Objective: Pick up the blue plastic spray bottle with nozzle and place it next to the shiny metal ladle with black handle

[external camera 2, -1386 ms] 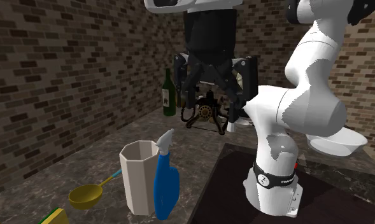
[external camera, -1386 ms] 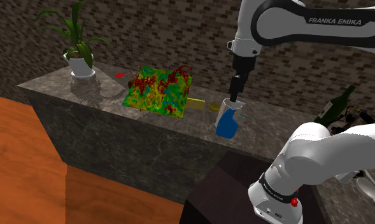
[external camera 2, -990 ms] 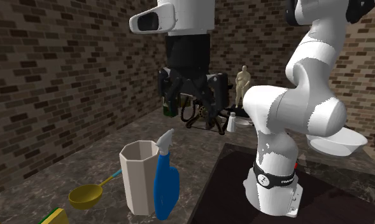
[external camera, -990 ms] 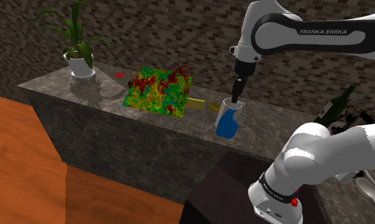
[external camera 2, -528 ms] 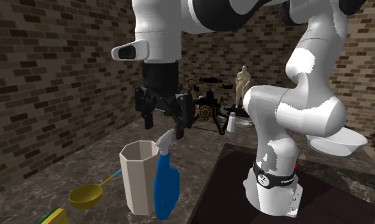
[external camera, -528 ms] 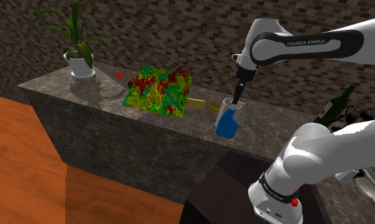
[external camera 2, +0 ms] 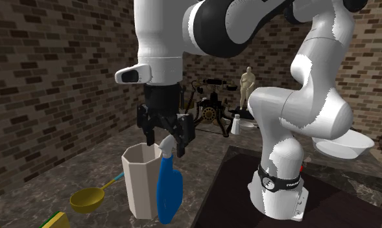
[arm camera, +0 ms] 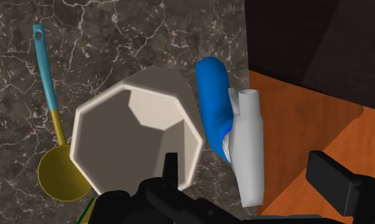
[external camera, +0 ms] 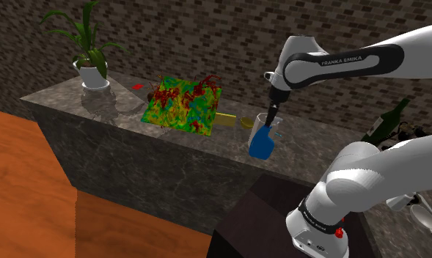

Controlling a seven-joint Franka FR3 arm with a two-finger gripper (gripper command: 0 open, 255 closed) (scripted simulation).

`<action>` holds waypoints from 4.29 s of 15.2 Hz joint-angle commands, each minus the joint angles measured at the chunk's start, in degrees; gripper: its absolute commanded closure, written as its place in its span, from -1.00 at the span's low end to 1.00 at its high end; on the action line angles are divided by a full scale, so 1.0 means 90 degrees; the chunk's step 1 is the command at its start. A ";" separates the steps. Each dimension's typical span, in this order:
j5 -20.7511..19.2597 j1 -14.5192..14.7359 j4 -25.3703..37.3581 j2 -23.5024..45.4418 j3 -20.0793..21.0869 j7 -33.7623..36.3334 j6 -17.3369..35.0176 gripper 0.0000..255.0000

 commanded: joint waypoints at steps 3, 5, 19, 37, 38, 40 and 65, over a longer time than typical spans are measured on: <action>0.0000 0.0009 -0.0029 0.0046 -0.0009 0.0007 0.0079 -1.00; 0.0000 0.0009 -0.0029 0.0046 -0.0009 0.0007 0.0079 -1.00; 0.0025 0.0014 0.0098 -0.0026 0.0029 0.0006 -0.0119 1.00; 0.0251 0.0094 0.1449 -0.0310 0.0317 -0.0026 -0.1753 1.00; 0.0262 0.0100 0.1534 -0.0309 0.0330 -0.0029 -0.1838 1.00; 0.0285 0.0110 0.1708 -0.0303 0.0355 -0.0035 -0.2005 1.00; 0.0529 0.0251 0.4239 0.0229 0.0561 -0.0150 -0.4010 1.00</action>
